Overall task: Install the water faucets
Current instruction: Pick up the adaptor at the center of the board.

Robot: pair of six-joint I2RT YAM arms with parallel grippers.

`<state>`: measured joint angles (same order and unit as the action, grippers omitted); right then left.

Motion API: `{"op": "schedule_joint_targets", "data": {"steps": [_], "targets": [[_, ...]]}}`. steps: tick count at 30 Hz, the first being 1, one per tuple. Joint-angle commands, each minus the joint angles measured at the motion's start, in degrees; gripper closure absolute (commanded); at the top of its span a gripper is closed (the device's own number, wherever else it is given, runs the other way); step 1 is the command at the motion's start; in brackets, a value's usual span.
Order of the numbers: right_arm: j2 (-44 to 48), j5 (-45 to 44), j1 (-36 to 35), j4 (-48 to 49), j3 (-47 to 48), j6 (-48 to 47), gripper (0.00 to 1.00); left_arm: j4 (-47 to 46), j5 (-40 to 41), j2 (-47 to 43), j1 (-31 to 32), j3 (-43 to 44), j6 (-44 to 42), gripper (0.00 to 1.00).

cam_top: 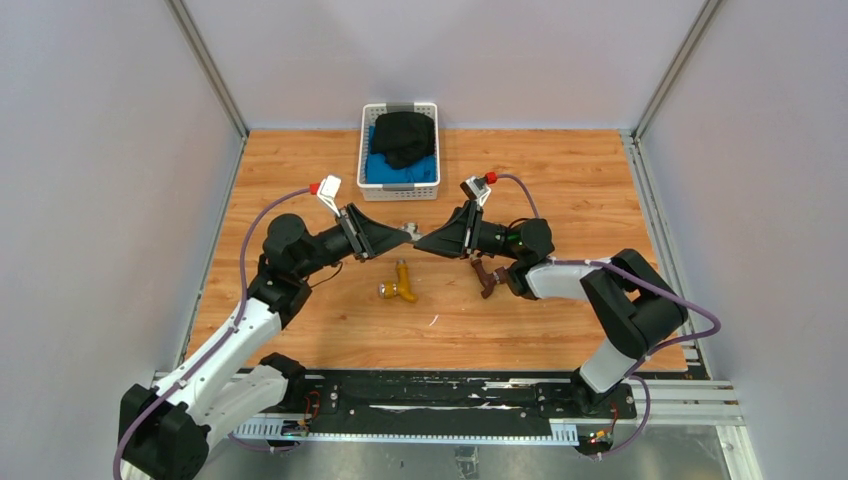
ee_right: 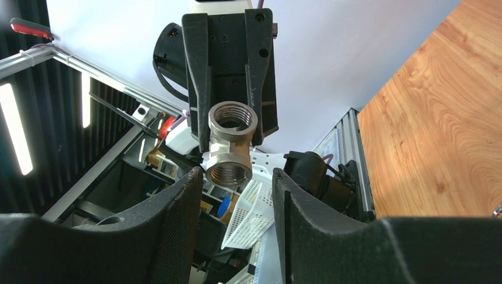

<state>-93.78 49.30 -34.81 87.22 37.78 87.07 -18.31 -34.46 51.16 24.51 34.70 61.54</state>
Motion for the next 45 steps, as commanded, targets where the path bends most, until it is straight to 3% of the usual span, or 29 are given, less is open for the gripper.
{"op": "schedule_joint_targets", "data": {"steps": [1,8,12,18,25,33,34,38,45], "targets": [[-0.91,-0.24,-0.86,4.07,1.96,0.11,0.54,-2.09,-0.43,-1.18,-0.08,-1.41,0.18,1.0],[-1.12,-0.26,-0.92,4.08,3.09,0.12,0.56,-2.09,-0.65,-1.32,-0.08,-1.38,0.12,1.0],[-1.45,0.08,-1.08,4.27,3.44,0.58,0.64,-2.09,-0.15,-1.33,-0.08,-1.63,-0.08,1.0],[-1.21,0.45,-1.49,4.19,3.49,0.47,0.64,-2.09,0.37,-0.81,-0.08,-1.83,0.05,1.0],[-1.32,0.45,-1.5,4.23,3.64,0.83,1.0,-2.09,0.08,-0.69,-0.08,-1.67,-0.15,1.0],[-0.9,0.51,-1.51,4.12,3.63,0.69,1.0,-2.09,-1.37,0.42,-0.08,-1.56,-0.38,1.0],[-0.89,0.6,-1.5,4.09,3.55,0.52,1.0,-2.09,-1.94,0.66,-0.09,-1.28,-0.42,0.96],[-0.93,1.51,-1.38,3.92,3.57,-0.13,1.0,-2.09,-5.26,2.32,-0.15,-0.08,-0.08,0.6],[-0.83,6.54,-0.17,1.74,4.47,-0.3,1.0,4.79,-11.54,4.4,-1.22,3.42,-3.48,0.31]]}}
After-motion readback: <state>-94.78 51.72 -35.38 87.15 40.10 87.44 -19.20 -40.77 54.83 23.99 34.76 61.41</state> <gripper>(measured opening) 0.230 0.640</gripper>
